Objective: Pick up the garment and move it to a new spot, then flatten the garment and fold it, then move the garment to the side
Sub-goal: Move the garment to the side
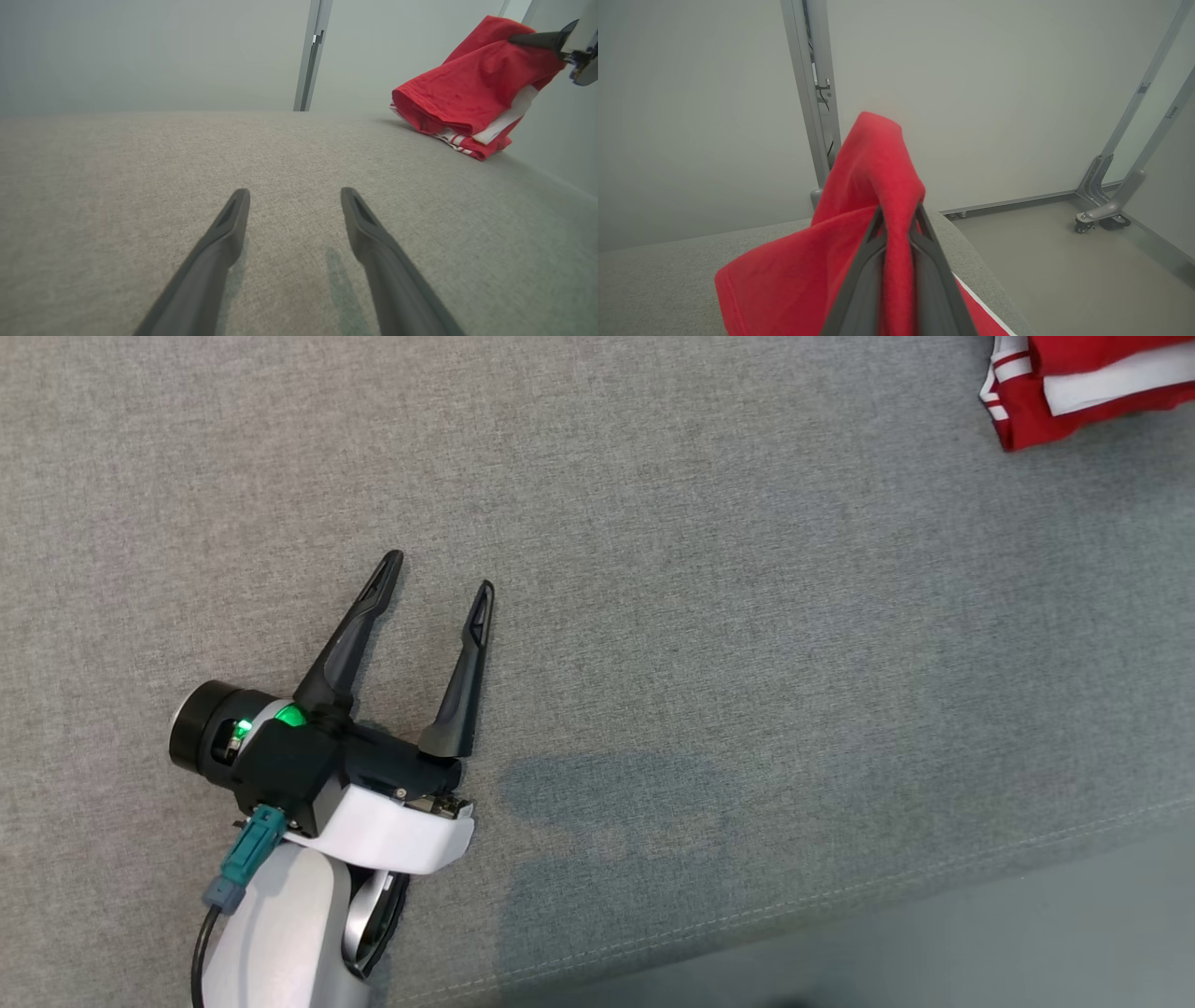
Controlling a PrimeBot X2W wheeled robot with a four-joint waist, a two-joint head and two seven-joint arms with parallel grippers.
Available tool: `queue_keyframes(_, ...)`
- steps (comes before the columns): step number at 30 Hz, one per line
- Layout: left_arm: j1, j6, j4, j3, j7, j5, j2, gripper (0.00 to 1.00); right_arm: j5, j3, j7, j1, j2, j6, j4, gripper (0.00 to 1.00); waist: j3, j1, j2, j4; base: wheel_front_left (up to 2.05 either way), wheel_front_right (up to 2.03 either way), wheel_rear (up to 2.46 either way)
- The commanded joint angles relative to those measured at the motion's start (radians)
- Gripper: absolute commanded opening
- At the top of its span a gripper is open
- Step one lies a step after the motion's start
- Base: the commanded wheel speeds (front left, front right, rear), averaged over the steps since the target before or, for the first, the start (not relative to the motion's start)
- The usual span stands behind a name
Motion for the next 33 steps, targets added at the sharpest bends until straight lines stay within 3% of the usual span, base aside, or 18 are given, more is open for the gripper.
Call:
queue_keyframes(1, 0.004, -0.007, 0.010, 0.017, 0.004, 0.014, 0.010, 1.00, -0.012, -0.004, -0.013, 0.022, -0.019, 0.001, -0.009, 0.00, 0.003, 0.0000, -0.0001, 0.002, 0.00, 0.00, 0.00)
queue_keyframes(10, -0.021, -0.010, 0.005, 0.006, 0.004, 0.017, 0.018, 1.00, -0.146, -0.088, -0.013, -0.023, -0.017, 0.001, 0.153, 0.01, 0.044, 0.0000, -0.0001, 0.035, 0.00, 0.00, 0.00)
queue_keyframes(11, -0.024, -0.010, 0.004, 0.006, 0.004, 0.018, 0.018, 1.00, -0.161, -0.104, -0.013, -0.031, -0.021, 0.001, 0.165, 0.16, 0.048, 0.0000, -0.0001, 0.039, 0.00, 0.00, 0.00)
queue_keyframes(12, -0.029, -0.009, 0.002, 0.005, 0.004, 0.018, 0.019, 1.00, -0.206, -0.141, -0.013, -0.045, -0.035, 0.001, 0.173, 0.89, 0.055, 0.0000, -0.0001, 0.045, 0.00, 0.00, 0.00)
queue_keyframes(13, -0.030, -0.008, 0.001, 0.005, 0.004, 0.018, 0.019, 1.00, -0.228, -0.165, -0.013, -0.049, -0.039, 0.001, 0.169, 1.00, 0.057, 0.0000, -0.0001, 0.047, 0.00, 0.00, 0.00)
queue_keyframes(20, -0.033, -0.001, 0.002, 0.005, 0.004, 0.009, 0.015, 1.00, -0.466, -0.373, -0.013, -0.012, -0.029, 0.001, 0.073, 1.00, 0.043, 0.0000, -0.0001, 0.051, 0.00, 0.00, 0.00)
queue_keyframes(24, -0.033, 0.006, 0.006, 0.009, 0.004, -0.004, 0.010, 1.00, -0.570, -0.471, -0.013, 0.064, 0.085, 0.001, -0.051, 1.00, 0.006, 0.0000, -0.0001, 0.049, 0.00, 0.00, 0.00)
queue_keyframes(28, -0.023, 0.018, 0.009, 0.016, 0.004, -0.034, 0.002, 1.00, -0.596, -0.488, -0.013, 0.164, 0.188, 0.001, -0.126, 1.00, -0.052, 0.0000, -0.0001, 0.058, 0.00, 0.00, 0.00)
queue_keyframes(33, -0.001, 0.039, 0.018, 0.025, 0.004, -0.072, -0.005, 1.00, -0.557, -0.414, -0.014, 0.304, 0.274, 0.001, -0.213, 1.00, -0.136, 0.0000, -0.0001, 0.078, 0.00, 0.00, 0.00)
